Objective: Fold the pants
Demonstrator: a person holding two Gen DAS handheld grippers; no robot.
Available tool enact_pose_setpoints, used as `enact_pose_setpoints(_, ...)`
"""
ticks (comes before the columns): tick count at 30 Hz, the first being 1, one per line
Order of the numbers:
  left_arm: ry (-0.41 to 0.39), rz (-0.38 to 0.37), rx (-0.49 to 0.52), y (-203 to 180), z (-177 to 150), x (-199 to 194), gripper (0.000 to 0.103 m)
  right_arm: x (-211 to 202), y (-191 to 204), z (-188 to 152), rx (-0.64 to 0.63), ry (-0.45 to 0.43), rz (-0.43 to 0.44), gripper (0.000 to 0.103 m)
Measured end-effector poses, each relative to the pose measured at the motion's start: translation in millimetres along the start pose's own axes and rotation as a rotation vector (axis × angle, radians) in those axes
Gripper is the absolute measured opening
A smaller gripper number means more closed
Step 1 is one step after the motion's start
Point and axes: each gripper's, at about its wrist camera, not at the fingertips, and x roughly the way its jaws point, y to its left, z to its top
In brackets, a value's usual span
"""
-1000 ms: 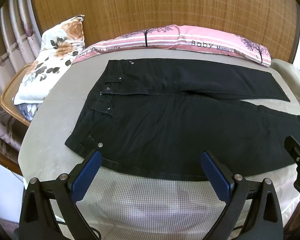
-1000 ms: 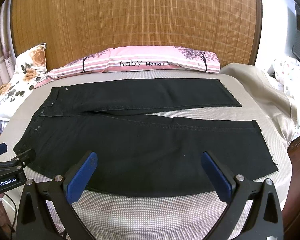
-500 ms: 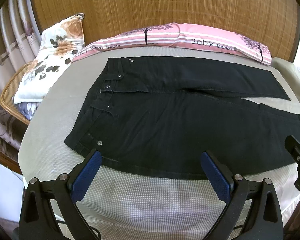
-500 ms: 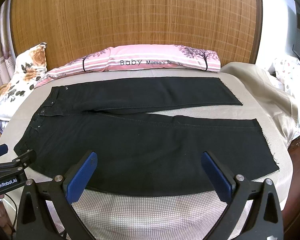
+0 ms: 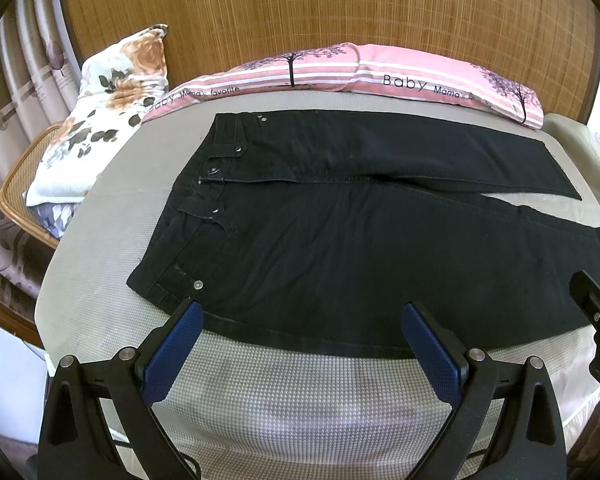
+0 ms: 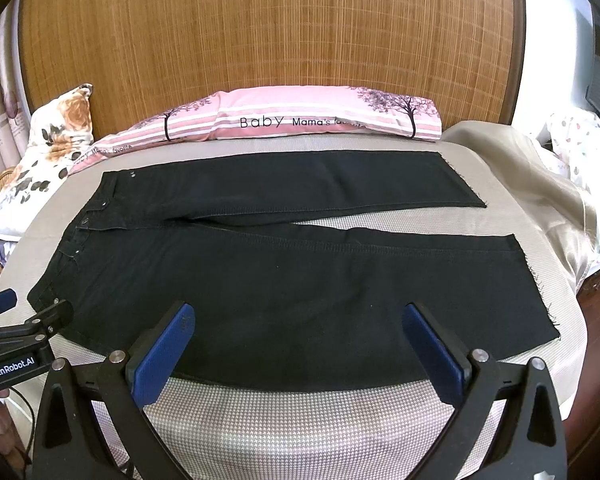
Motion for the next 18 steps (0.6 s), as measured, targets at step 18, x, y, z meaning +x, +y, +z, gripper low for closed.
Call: enact_pose_setpoints(18,0.017,-0.001,-0.001,-2.1,5.6,5.8,0.099,6.1,3.7,-2.5,-0.005,0.016,0.017,0.103)
